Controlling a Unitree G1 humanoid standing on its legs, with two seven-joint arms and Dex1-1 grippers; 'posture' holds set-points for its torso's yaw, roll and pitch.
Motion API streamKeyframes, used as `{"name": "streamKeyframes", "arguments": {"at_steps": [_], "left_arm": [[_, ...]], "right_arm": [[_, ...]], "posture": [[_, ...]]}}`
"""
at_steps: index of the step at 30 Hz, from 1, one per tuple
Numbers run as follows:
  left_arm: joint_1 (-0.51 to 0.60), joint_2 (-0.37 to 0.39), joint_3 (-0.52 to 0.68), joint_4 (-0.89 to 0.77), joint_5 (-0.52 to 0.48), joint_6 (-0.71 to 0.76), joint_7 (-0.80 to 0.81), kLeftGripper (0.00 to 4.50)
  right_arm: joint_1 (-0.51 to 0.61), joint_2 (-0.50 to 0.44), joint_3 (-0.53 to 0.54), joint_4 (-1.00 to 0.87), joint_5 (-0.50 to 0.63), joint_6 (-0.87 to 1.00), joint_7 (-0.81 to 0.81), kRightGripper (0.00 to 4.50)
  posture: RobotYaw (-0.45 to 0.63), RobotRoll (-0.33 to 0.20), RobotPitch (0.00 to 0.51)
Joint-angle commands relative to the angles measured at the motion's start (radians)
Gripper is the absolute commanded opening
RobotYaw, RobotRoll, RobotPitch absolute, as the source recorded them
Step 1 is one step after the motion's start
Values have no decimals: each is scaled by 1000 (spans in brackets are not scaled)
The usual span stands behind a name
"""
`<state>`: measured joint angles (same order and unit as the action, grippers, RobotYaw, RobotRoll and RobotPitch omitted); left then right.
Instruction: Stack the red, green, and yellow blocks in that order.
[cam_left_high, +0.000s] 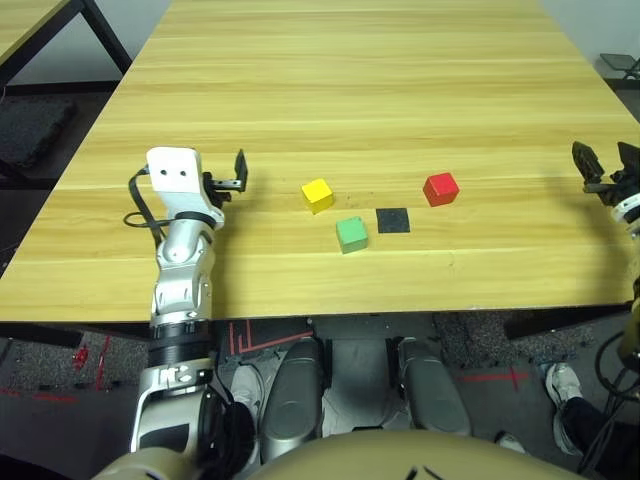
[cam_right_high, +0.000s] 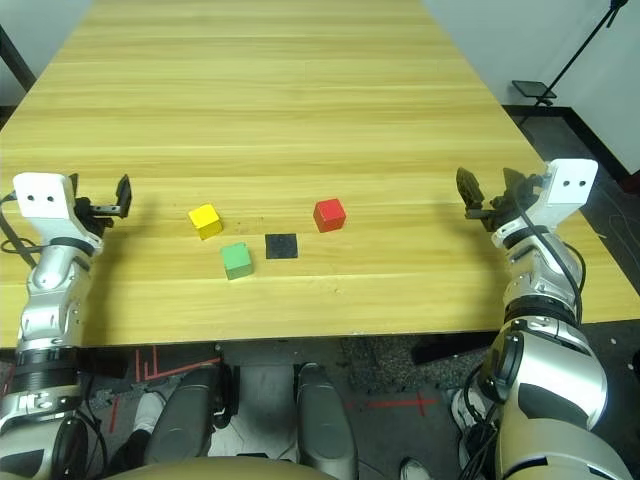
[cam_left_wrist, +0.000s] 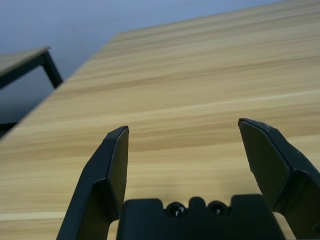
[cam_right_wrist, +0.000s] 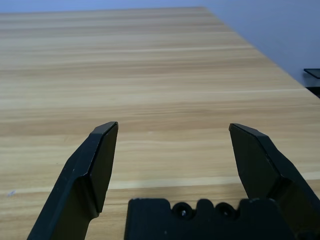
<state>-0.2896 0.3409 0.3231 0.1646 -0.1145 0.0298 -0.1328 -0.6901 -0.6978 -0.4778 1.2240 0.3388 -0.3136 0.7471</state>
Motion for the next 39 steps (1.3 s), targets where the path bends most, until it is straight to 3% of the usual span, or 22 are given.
{"name": "streamKeyframes", "arguments": {"at_steps": [1,6,11,16,21,26,39], "left_arm": [[20,0,7,29,5,-21,19,4466],[34,-16,-4,35,9,-29,34,4466],[41,23,-2,-121,-95,85,-66,4466],[-24,165,-94,-302,-276,373,-326,4466],[-64,326,-200,-462,-404,622,-511,4466],[-95,407,-268,-543,-448,741,-588,4466],[-3,457,-198,-724,-497,891,-536,4466]], "right_arm": [[8,-13,-21,7,15,6,-18,4500],[3,-32,5,12,-24,-7,-25,4500],[-72,-31,138,-39,-98,85,186,4500],[-170,-72,406,-67,-299,92,527,4500],[-329,-22,552,0,-426,43,639,4500],[-442,57,628,61,-505,6,683,4500],[-530,185,704,113,-624,-47,641,4500]], "posture": [[192,-151,94],[188,-150,93],[162,-156,113],[228,-176,99],[297,-183,89],[359,-189,87],[512,-171,91]]}}
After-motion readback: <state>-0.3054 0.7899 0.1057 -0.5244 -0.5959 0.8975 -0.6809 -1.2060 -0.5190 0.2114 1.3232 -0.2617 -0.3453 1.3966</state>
